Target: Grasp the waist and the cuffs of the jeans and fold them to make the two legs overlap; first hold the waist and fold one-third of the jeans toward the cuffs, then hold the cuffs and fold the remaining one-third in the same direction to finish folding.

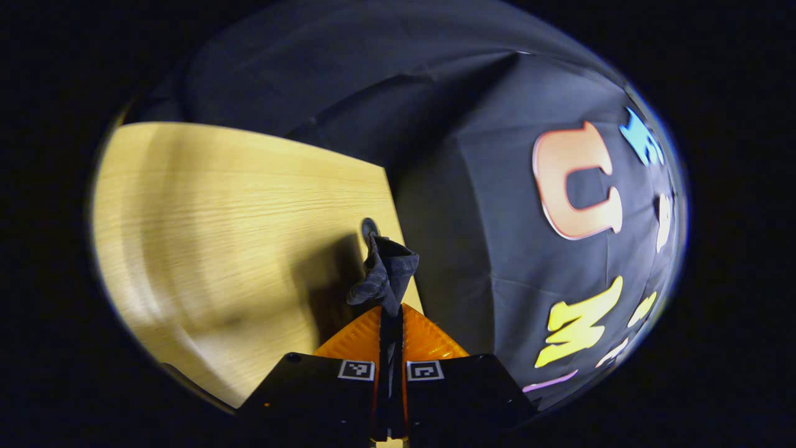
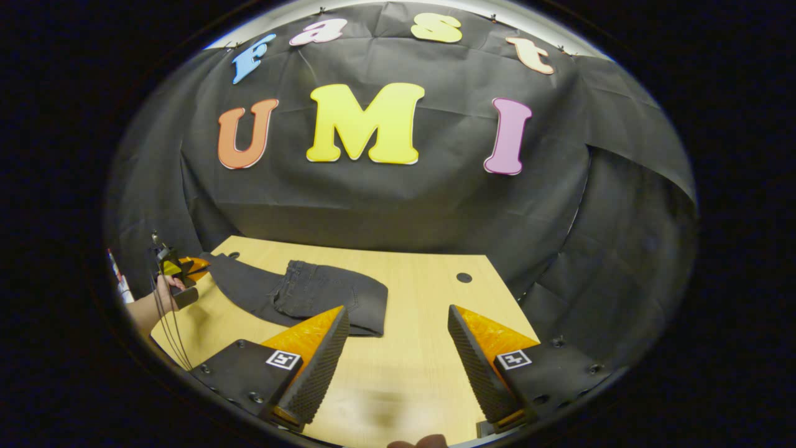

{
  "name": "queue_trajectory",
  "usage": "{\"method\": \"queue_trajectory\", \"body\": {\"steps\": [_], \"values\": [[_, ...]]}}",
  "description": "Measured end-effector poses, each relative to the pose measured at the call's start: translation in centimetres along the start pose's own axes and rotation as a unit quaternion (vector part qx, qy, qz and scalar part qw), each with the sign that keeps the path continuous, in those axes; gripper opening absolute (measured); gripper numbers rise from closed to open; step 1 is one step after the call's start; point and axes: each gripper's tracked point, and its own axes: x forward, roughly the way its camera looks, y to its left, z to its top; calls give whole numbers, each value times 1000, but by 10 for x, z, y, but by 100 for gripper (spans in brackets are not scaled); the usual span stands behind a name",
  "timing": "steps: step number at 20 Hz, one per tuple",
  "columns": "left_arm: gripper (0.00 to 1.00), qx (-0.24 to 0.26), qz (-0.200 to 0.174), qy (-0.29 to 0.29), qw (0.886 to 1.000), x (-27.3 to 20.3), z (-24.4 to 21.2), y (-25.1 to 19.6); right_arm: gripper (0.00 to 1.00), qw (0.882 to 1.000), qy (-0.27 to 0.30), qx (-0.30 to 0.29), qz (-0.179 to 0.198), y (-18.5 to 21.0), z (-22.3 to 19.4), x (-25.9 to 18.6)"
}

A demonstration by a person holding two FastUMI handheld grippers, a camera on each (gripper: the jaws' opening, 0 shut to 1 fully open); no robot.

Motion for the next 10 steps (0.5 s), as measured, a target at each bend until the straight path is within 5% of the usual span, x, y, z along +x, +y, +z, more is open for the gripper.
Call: {"method": "queue_trajectory", "body": {"steps": [6, 10], "values": [[5, 124, -33, 8, 992, -22, -32, -84, 98, 1000, -25, 17, -1, -14, 2, -16], [5, 222, -67, 20, 973, -36, -81, -151, 98, 999, -34, 33, -8, -36, -4, -31]]}}
